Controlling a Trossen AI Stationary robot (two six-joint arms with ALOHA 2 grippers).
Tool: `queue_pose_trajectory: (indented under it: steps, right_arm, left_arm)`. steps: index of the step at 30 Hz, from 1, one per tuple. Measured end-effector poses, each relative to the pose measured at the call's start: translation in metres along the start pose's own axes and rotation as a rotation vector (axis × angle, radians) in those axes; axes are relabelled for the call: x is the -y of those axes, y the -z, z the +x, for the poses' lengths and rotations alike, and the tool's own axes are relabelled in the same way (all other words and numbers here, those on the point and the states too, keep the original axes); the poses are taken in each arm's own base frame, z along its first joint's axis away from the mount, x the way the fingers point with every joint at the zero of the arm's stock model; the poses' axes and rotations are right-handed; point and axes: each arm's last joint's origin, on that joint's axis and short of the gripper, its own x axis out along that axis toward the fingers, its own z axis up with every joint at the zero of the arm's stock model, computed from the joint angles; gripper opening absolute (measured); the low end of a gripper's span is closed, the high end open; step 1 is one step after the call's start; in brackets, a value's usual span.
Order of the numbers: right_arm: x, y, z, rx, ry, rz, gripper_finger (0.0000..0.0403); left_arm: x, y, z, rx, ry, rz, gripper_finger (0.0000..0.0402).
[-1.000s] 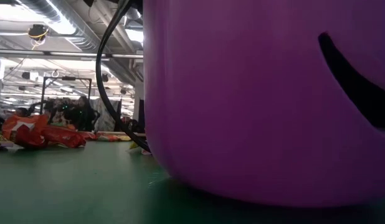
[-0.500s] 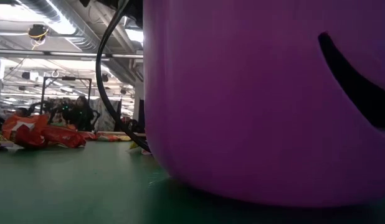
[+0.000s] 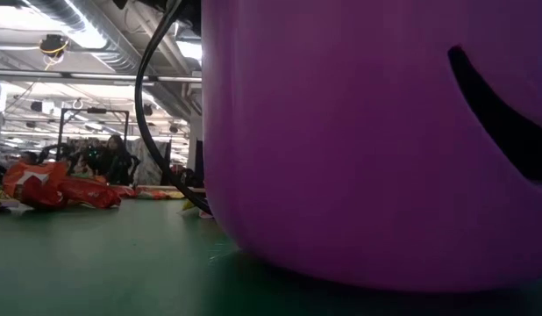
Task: Sort candy
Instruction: Put the orange candy into the orange bucket
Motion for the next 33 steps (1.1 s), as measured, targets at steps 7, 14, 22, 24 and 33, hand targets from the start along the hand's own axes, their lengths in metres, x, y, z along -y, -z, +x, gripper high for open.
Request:
queue_pose_trajectory:
  steps: [7, 14, 22, 24, 33]
  right_arm:
    - [0.0, -0.001, 0.0, 0.014, 0.016, 0.005, 0.0301]
    - [0.0, -0.001, 0.0, 0.023, 0.024, 0.021, 0.0301]
    - [0.0, 0.001, 0.002, 0.021, 0.02, 0.052, 0.0301]
    - [0.001, 0.004, 0.006, 0.016, 0.021, 0.053, 0.0301]
    - [0.001, 0.013, 0.017, 0.01, -0.008, 0.053, 0.0267]
  left_arm:
    - [0.0, -0.001, 0.0, 0.01, 0.009, 0.0, 0.0]
    - [0.001, -0.006, 0.0, 0.07, 0.049, -0.003, 0.0]
    - [0.001, -0.009, -0.001, 0.102, 0.048, -0.005, 0.0]
    - [0.001, -0.01, -0.001, 0.105, 0.054, -0.004, 0.0]
    - [0.001, -0.01, -0.001, 0.108, 0.06, -0.004, 0.0]
